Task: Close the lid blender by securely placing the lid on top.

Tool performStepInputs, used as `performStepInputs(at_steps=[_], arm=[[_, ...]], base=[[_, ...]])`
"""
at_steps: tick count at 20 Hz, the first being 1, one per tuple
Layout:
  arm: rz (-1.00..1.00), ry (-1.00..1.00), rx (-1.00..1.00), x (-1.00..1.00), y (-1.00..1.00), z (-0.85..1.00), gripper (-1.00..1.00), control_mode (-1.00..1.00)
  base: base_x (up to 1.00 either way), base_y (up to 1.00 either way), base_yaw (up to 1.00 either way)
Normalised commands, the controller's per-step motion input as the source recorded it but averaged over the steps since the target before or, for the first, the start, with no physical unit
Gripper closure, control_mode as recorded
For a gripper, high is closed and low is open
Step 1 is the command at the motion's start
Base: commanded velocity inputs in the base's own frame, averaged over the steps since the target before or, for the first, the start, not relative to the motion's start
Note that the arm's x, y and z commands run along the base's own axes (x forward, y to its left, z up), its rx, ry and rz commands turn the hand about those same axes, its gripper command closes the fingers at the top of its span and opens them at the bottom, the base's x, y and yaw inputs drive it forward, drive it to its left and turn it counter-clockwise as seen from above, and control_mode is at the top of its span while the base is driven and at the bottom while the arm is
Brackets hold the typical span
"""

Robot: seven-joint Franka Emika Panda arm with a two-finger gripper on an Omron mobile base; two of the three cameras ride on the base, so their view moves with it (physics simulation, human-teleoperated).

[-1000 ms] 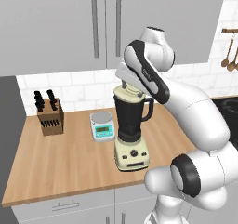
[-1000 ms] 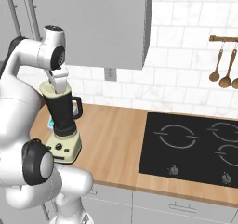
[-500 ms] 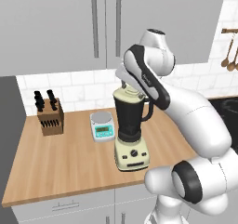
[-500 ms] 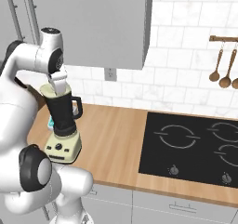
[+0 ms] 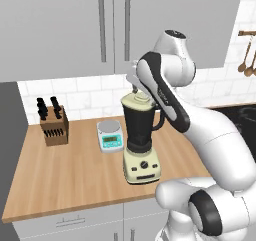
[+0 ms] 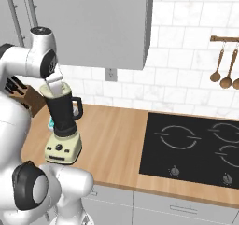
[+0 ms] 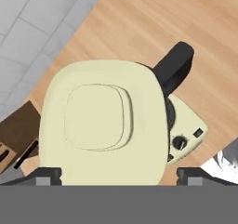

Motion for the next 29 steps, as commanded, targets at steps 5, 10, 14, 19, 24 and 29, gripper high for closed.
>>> performStepInputs(at_steps=[5, 10, 14, 19, 24, 29], arm=[[0.00, -0.18, 0.01, -0.46, -0.05, 0.00, -1.00, -1.00], [0.00, -0.24, 0.01, -0.57, -0.51, 0.00, -1.00, -1.00], [0.00, -0.23, 0.00, -0.45, -0.84, 0.00, -1.00, -1.00], [0.00, -0.24, 0.00, -0.27, -0.75, 0.00, -1.00, -1.00], [0.00, -0.16, 0.00, -0.09, -0.44, -0.01, -1.00, -1.00], [0.00, -0.02, 0.00, 0.00, -0.12, 0.00, -1.00, -1.00]], base=[[0.00, 0.00, 0.00], [0.00, 0.00, 0.00], [0.00, 0.00, 0.00], [0.00, 0.00, 0.00], [0.00, 0.00, 0.00], [0.00, 0.00, 0.00]])
